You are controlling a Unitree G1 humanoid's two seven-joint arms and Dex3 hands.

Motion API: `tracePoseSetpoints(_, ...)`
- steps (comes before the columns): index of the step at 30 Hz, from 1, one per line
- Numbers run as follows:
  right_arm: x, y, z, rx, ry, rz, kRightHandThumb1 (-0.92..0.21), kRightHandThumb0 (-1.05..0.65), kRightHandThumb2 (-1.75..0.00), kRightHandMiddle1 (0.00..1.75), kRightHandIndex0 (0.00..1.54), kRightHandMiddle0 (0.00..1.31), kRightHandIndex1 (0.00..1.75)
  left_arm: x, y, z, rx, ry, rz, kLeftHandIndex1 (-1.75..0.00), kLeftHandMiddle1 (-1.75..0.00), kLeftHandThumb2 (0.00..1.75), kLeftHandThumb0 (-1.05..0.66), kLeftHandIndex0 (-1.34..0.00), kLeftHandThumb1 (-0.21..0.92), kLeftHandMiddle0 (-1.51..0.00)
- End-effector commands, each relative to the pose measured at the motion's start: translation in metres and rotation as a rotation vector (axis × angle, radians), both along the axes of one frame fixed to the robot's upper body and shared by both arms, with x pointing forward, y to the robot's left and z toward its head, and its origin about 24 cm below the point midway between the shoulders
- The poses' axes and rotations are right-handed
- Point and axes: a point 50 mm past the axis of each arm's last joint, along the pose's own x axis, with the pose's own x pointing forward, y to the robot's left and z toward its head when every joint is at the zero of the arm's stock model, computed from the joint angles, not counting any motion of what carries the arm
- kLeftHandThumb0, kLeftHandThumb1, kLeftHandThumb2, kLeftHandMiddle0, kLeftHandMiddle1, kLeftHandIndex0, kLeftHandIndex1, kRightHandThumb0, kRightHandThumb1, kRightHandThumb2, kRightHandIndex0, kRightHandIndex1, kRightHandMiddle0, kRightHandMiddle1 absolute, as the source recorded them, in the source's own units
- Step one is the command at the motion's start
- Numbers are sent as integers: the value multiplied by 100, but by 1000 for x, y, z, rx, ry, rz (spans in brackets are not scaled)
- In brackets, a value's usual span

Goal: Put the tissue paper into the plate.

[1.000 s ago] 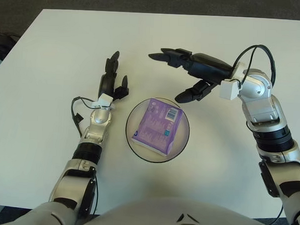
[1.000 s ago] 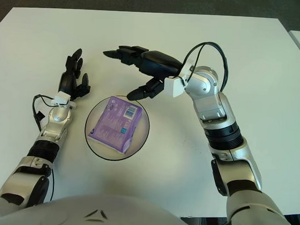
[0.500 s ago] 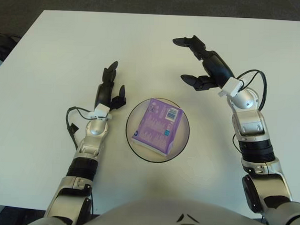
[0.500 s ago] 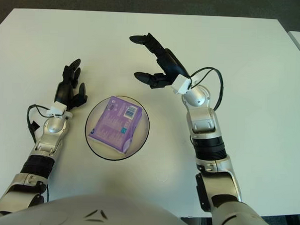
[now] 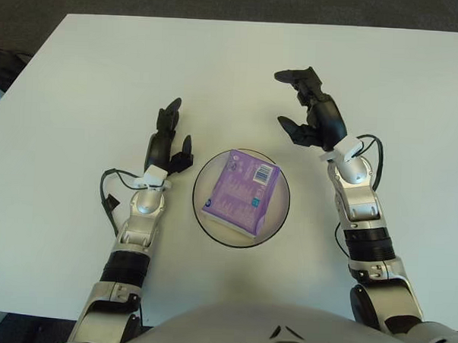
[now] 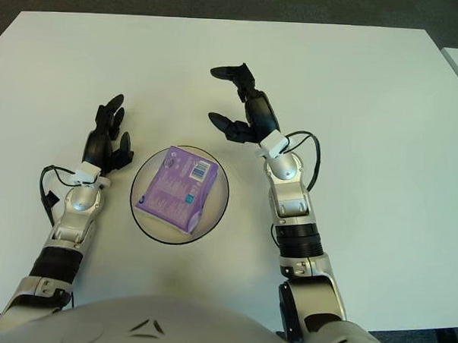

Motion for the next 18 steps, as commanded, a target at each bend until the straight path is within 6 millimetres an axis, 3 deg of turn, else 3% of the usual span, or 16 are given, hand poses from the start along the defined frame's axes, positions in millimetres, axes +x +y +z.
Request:
tracePoseSetpoints(1,-4,-2,-10,60,31,-15,-88,-72,-48,114,28,0,47,-17,2,-34,-7,175,15,-63,-6,83,-68,0,92,-29)
tracePoseSetpoints(18,-18,-1,-33,238,144,10,-71,-55,-76,112,23,0,68,-18,2,-34,-2,173,17,-65,-6,83,-70,0,92,-29)
